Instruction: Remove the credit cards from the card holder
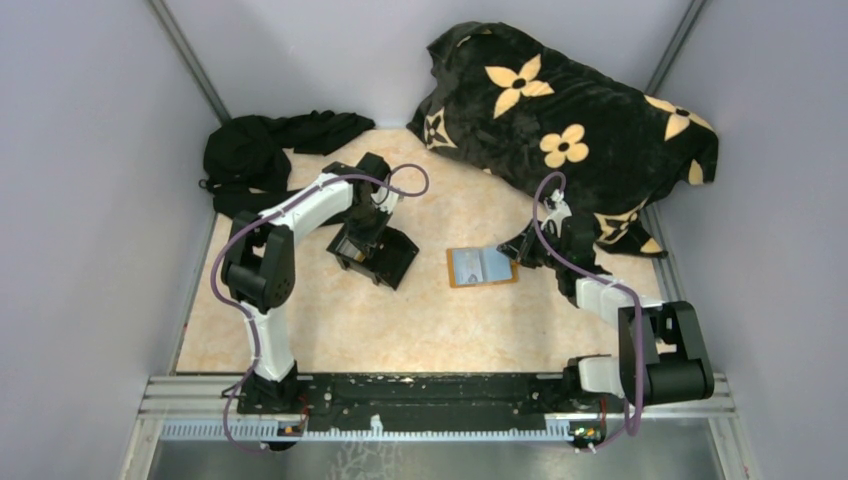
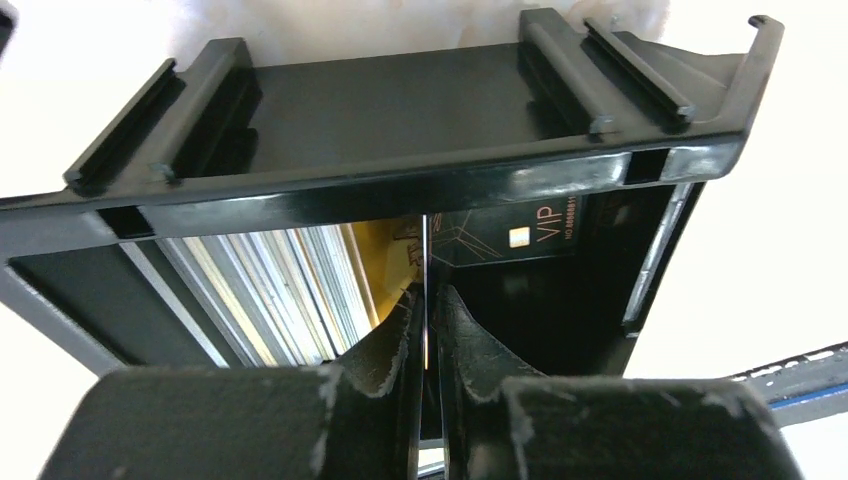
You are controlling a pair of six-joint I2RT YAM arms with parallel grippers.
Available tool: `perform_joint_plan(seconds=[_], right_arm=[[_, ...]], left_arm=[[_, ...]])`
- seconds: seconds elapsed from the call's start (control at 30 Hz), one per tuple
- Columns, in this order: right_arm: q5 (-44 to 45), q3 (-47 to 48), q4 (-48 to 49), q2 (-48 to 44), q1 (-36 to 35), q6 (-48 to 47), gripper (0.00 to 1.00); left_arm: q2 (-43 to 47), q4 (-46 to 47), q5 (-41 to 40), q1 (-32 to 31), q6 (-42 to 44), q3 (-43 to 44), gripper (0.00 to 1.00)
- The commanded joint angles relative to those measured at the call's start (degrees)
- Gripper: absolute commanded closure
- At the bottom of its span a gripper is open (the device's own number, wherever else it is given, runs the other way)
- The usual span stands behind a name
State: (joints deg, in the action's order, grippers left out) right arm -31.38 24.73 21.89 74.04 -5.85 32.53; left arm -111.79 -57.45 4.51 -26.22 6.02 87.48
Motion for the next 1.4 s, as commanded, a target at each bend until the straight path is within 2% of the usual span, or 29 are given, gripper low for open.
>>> perform_joint_plan(seconds=[0.0,0.27,0.47,0.9,1.07,1.13,1.2,1.27,1.37], right_arm=[[-1.0,-0.3,4.0,0.3,0.3,-0.6,0.93],[-1.3,-0.6,4.4,0.1,0.2,-0.6,0.94],[-0.9,-0.7,4.2,-0.2,0.3,-0.7,0.94],[-1.6,-0.6,4.5,0.3,0.3,-0.6,0.94],[-1.8,-0.3,4.0,0.0,0.2,-0.9,0.92],[-2.0,0.3,3.4,-0.4,0.2,-1.2,0.84],[-2.2,1.2,2.0,-0.3,0.0,-2.0,0.76],[-1.6,2.8,-0.4,0.1,-1.2,-3.4,0.70],[2.7,5.8,-5.9,0.3,-5.8,-7.2,0.65]], left_arm=[[0.1,-0.3,-4.0,0.2,-1.0,0.2,0.85],[1.7,-0.5,-7.1,0.3,-2.1,0.7,0.81],[3.4,-0.5,-9.1,0.2,-2.8,1.5,0.70],[7.4,0.2,-13.3,0.3,-4.3,4.5,0.70],[13.6,4.3,-16.5,0.1,-5.2,5.3,0.71],[18.3,9.2,-14.1,-0.2,-5.6,4.1,0.71],[24.4,18.6,-6.8,-0.5,-6.6,0.3,0.73],[30.7,28.7,3.6,-0.6,-10.4,-5.5,0.84],[35.8,47.2,17.3,-0.9,-19.3,-16.2,0.76]])
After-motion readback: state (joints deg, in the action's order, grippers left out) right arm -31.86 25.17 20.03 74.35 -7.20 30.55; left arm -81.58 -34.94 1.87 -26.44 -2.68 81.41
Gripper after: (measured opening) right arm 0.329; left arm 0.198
